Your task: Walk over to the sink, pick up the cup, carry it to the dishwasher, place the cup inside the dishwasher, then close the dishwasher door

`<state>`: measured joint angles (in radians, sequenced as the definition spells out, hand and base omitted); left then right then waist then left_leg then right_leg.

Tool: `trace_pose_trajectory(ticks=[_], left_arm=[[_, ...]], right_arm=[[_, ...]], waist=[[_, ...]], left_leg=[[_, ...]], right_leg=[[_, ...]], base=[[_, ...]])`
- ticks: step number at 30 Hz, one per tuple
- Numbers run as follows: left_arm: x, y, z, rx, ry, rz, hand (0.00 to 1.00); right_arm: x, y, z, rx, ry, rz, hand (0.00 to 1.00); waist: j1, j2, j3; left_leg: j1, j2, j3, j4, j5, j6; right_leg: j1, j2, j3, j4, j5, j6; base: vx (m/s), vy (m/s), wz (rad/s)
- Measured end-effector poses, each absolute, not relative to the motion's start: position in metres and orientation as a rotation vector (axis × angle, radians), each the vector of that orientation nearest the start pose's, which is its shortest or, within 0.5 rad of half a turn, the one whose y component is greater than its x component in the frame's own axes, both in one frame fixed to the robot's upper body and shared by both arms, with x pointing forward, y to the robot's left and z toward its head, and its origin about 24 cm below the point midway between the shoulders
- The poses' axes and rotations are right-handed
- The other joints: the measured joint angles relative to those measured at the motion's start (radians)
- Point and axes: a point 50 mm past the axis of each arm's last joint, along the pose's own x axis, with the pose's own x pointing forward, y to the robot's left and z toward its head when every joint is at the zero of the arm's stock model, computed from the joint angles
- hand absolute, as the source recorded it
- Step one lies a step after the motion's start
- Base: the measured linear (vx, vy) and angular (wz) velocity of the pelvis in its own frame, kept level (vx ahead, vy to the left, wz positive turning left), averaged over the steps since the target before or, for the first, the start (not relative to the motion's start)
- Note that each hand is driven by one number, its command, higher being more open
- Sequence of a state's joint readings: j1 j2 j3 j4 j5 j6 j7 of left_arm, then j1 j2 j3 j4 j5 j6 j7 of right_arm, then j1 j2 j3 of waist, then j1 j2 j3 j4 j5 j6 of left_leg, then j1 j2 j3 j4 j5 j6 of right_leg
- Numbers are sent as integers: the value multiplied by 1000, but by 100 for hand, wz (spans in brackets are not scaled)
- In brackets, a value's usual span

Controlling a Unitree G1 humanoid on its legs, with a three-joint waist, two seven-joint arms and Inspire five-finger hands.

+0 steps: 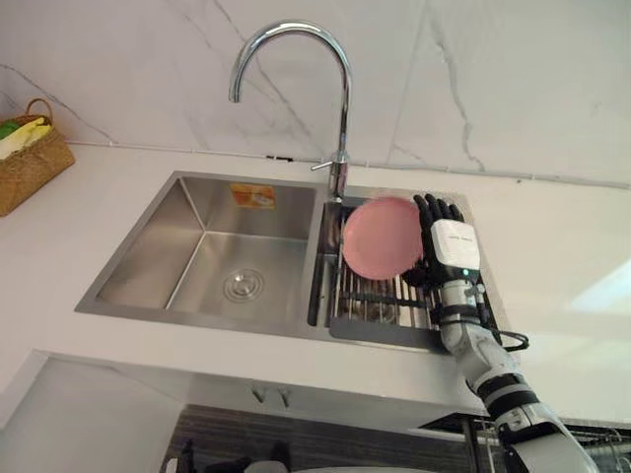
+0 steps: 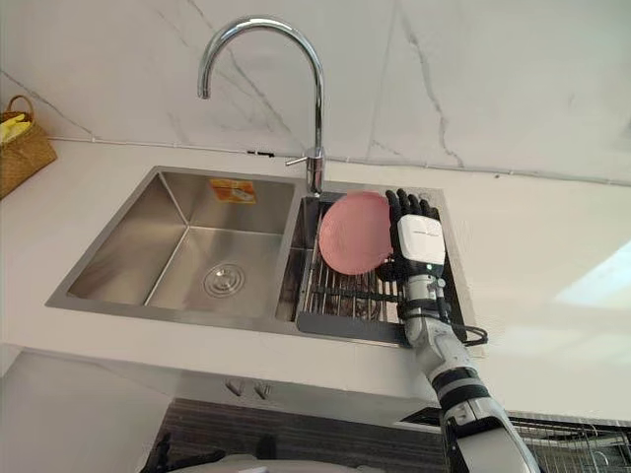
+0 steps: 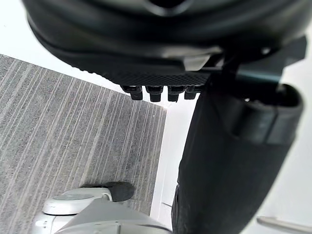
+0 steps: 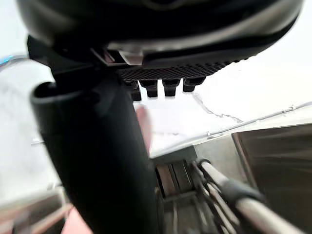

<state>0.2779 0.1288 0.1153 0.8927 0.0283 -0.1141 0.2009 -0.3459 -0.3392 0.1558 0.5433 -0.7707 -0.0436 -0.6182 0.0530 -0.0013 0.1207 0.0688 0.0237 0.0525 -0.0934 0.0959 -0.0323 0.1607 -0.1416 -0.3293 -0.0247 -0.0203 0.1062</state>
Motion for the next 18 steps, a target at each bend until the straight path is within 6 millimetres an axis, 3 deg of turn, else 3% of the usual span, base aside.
trace_pose_trajectory(ticks=[8, 18], left_arm=[[58, 222, -149, 185, 1015, 373, 100], [60, 223, -147, 181, 1013, 362, 100]], right_arm=[[310, -199, 45, -1082, -195, -383, 100], [311, -193, 46, -1139, -210, -312, 100]], waist=[[4, 5, 4], [9, 2, 8]], left_leg=[[5, -1, -11, -1, 1, 1], [-1, -6, -11, -1, -3, 1]], right_leg=[[11, -3, -11, 0, -1, 1], [8, -11, -12, -1, -7, 5]], base=[[-34, -11, 4], [-15, -1, 0]])
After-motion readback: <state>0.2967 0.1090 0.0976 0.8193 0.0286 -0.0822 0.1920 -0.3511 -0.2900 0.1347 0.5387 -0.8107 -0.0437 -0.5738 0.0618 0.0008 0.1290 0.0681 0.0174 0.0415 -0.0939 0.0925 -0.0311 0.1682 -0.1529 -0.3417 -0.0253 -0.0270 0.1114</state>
